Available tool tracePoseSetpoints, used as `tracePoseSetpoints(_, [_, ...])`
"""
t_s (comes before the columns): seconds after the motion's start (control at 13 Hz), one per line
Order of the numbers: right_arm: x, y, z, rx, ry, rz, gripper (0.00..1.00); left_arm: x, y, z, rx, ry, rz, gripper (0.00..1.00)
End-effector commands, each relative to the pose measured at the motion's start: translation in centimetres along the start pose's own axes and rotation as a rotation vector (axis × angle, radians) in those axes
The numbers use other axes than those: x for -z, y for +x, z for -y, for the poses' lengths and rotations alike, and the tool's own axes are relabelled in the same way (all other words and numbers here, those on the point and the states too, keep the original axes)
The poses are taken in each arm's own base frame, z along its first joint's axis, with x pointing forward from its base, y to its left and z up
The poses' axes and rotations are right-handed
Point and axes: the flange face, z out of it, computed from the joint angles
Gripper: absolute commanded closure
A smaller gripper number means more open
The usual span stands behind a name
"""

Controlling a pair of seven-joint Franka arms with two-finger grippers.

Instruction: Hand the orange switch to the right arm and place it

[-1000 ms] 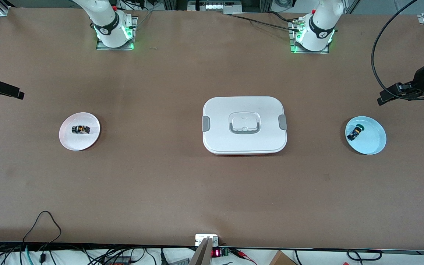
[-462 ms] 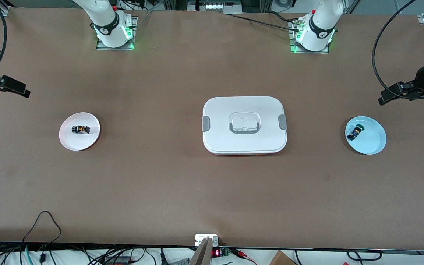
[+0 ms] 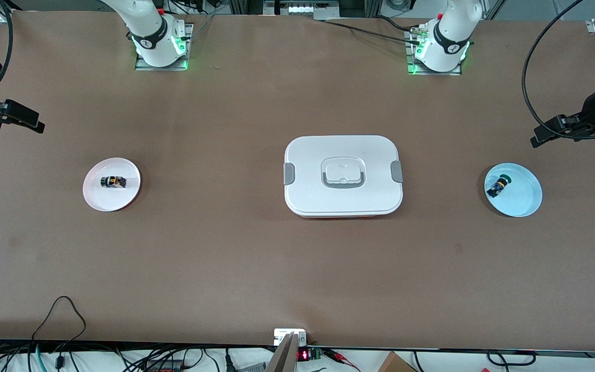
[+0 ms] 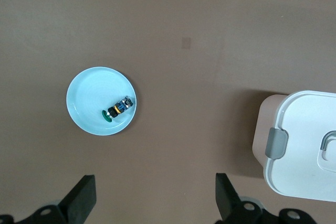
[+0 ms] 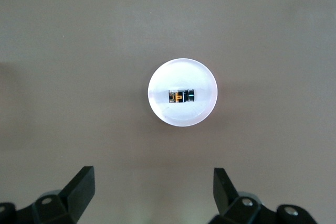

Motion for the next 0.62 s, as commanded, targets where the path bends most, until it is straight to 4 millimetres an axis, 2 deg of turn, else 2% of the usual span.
tracePoseSetpoints(0.0, [0.3, -0.6, -0.2, 0.011, 0.005, -0.001, 0.0, 0.5, 0.1, -0.2, 0.004, -0.01, 0.012, 0.0])
tracePoseSetpoints(0.38, [1.0, -0.5, -0.2, -0.001, 0.005, -0.016, 0.0, 0.7, -0.1, -0.5, 0.003, -0.01, 0.012, 0.0])
tracePoseSetpoints(0.54, [1.0, -0.4, 0.1, 0.005, 0.005, -0.016, 0.0, 0.5, -0.3, -1.3, -0.013, -0.003, 0.026, 0.0])
